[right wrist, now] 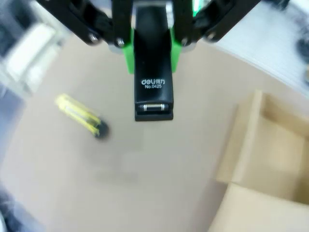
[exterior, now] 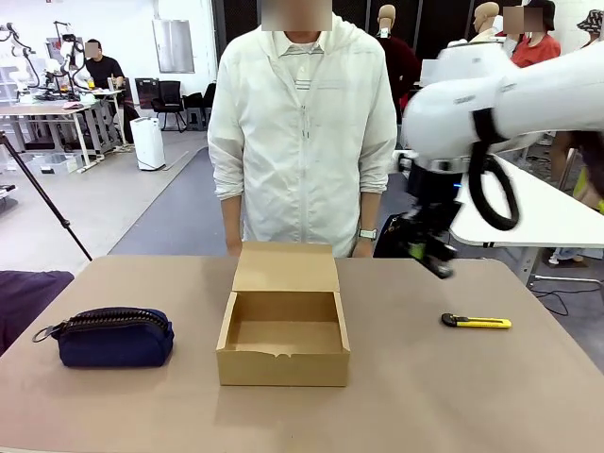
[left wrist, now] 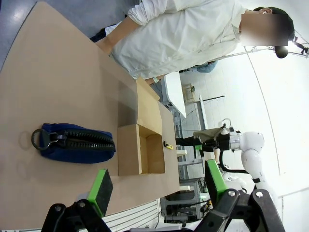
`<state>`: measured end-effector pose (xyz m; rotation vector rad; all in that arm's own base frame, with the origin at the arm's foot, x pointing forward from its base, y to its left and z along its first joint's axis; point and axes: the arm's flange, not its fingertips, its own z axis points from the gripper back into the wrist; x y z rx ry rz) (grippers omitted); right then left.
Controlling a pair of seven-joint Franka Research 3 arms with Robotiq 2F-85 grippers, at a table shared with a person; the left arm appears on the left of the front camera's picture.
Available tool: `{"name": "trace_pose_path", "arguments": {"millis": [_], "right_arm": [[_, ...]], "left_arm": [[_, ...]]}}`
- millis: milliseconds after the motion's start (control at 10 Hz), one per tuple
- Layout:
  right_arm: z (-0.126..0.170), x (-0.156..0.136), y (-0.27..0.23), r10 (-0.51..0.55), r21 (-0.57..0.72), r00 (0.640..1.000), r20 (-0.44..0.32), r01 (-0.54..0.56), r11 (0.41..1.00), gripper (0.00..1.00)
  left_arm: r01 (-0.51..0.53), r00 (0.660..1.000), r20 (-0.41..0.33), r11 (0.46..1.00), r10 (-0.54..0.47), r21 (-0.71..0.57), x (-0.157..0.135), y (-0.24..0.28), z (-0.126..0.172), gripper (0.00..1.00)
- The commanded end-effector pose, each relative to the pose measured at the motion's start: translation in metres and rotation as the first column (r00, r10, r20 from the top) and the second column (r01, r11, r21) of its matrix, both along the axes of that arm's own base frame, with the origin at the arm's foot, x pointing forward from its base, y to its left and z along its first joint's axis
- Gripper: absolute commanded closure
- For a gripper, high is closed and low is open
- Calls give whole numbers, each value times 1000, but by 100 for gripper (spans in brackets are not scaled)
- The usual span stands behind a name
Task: Pack the items into the box.
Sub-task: Pick up the item specified by the human and place it in the Mailer Box.
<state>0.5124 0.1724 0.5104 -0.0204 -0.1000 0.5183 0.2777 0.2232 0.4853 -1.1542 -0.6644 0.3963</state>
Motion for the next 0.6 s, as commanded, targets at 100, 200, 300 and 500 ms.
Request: {"name": "trace_pose_path", "arguments": {"millis": [100, 200, 300, 500], "right_arm": [[-23, 53, 92, 684, 90, 715, 144, -698, 711, 100], [-28, 54, 137, 805, 63, 569, 165, -821, 567, 100], [-31, 49, 171, 874, 59, 456, 166, -890, 453, 100], [-35, 25, 215, 932, 34, 354, 77, -935, 352, 100]], "left_arm": [[0, 1000, 29, 1000, 0, -3, 1, 1, 0, 0], [0, 1000, 29, 1000, 0, -3, 1, 1, 0, 0], [0, 1000, 29, 1000, 0, -3, 1, 1, 0, 0], [0, 1000, 29, 1000, 0, -3, 1, 1, 0, 0]]}}
